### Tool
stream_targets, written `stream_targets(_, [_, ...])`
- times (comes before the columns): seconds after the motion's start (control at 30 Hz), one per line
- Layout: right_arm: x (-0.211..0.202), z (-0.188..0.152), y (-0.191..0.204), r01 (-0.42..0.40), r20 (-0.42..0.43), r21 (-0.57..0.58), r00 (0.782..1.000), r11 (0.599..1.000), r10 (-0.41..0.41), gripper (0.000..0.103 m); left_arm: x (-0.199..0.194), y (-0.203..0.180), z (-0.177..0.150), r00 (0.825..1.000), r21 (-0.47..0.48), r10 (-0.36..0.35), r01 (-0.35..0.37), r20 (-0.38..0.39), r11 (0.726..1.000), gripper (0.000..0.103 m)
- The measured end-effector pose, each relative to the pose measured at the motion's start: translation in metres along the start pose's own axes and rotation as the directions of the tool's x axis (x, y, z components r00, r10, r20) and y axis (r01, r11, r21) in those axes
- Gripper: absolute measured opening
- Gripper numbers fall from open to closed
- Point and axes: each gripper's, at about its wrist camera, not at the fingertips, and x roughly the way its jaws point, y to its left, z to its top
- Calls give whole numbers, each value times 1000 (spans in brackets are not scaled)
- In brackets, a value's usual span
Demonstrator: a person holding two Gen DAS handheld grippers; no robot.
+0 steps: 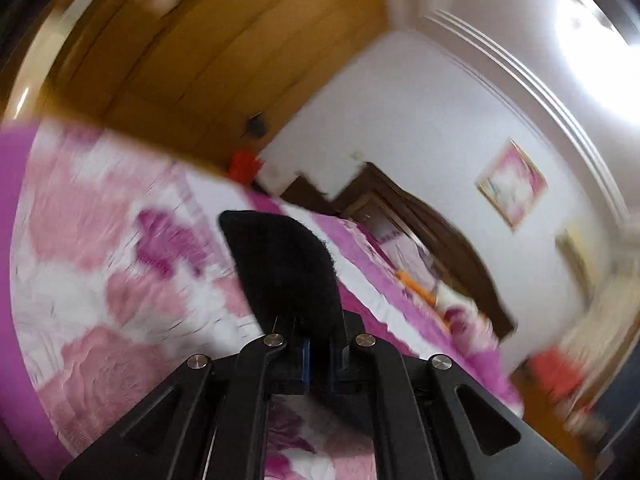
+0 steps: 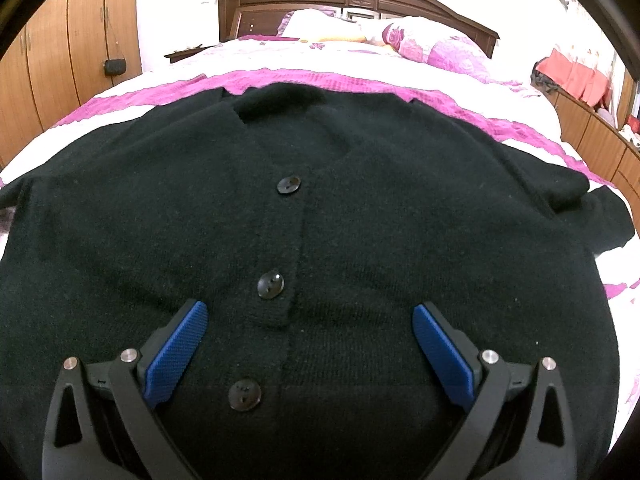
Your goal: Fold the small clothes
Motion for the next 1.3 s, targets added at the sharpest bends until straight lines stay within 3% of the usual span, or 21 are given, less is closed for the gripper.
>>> stream_targets(0.13, [-5, 0, -6, -48, 4, 30, 999, 998, 48, 103, 8, -65, -1, 999, 229, -39, 39, -4, 973, 0])
stream_targets(0.2, [-12, -1, -14, -93, 21, 59, 996, 994, 92, 103, 15, -96, -16, 1000, 369, -29, 28, -2, 929, 0])
stream_targets(0.3, [-19, 2, -30, -196, 39, 132, 981, 972, 192, 102, 33, -134, -41, 997, 470, -59, 77, -53, 879, 0])
stream_targets(0.37, [-29, 0, -42, -228, 17, 194, 973, 954, 229, 93, 48, -169, -72, 997, 595, -32, 66, -68, 801, 0])
stream_targets(0.43, [-49, -11, -53, -269, 16, 216, 962, 939, 272, 91, 69, -203, -112, 994, 684, -15, 86, -109, 725, 0])
stream_targets(0.5, [-76, -25, -67, -283, 74, 222, 959, 933, 273, 91, 77, -233, -144, 989, 723, -24, 125, -149, 679, 0])
stream_targets(0.57, [-94, -25, -74, -229, 117, 179, 971, 957, 210, 91, 85, -258, -181, 979, 749, -28, 171, -200, 640, 0])
stream_targets(0.63, [-100, -19, -75, -187, 145, 97, 974, 978, 172, 91, 81, -281, -211, 963, 751, -43, 236, -267, 617, 0])
stream_targets(0.73, [-97, -12, -81, -159, 170, 89, 975, 983, 142, 89, 65, -310, -255, 940, 780, -70, 318, -335, 539, 0])
stream_targets(0.77, [-93, -10, -87, -190, 161, 133, 973, 973, 168, 78, 58, -322, -269, 932, 788, -84, 344, -352, 510, 0])
stream_targets(0.83, [-86, -10, -99, -215, 138, 204, 972, 955, 189, 58, 51, -331, -286, 936, 809, -101, 343, -338, 476, 0])
stream_targets(0.87, [-80, -10, -105, -195, 114, 239, 979, 951, 172, 50, 50, -334, -291, 936, 812, -108, 346, -336, 469, 0])
stream_targets(1.0, [-63, -11, -127, -206, 123, 330, 977, 921, 174, 47, 48, -331, -295, 907, 777, -129, 410, -400, 477, 0])
stream_targets(1.03, [-58, -11, -132, -226, 130, 355, 973, 907, 191, 47, 49, -329, -294, 884, 751, -141, 455, -446, 478, 0])
stream_targets(1.13, [-40, -12, -149, -262, 141, 460, 965, 848, 221, 48, 56, -318, -283, 787, 640, -155, 584, -598, 499, 0])
stream_targets(1.17, [-36, -12, -152, -278, 149, 483, 961, 830, 234, 48, 60, -313, -279, 752, 597, -137, 607, -644, 525, 8])
stream_targets(1.2, [-33, -12, -154, -288, 155, 495, 958, 820, 243, 48, 63, -309, -277, 740, 574, -127, 607, -661, 550, 12])
stream_targets(1.23, [-31, -11, -154, -298, 159, 494, 955, 817, 253, 51, 66, -299, -268, 714, 518, -122, 604, -690, 606, 20])
stream_targets(1.3, [-28, -8, -149, -327, 169, 478, 945, 815, 280, 59, 65, -277, -250, 678, 409, -148, 587, -720, 699, 27])
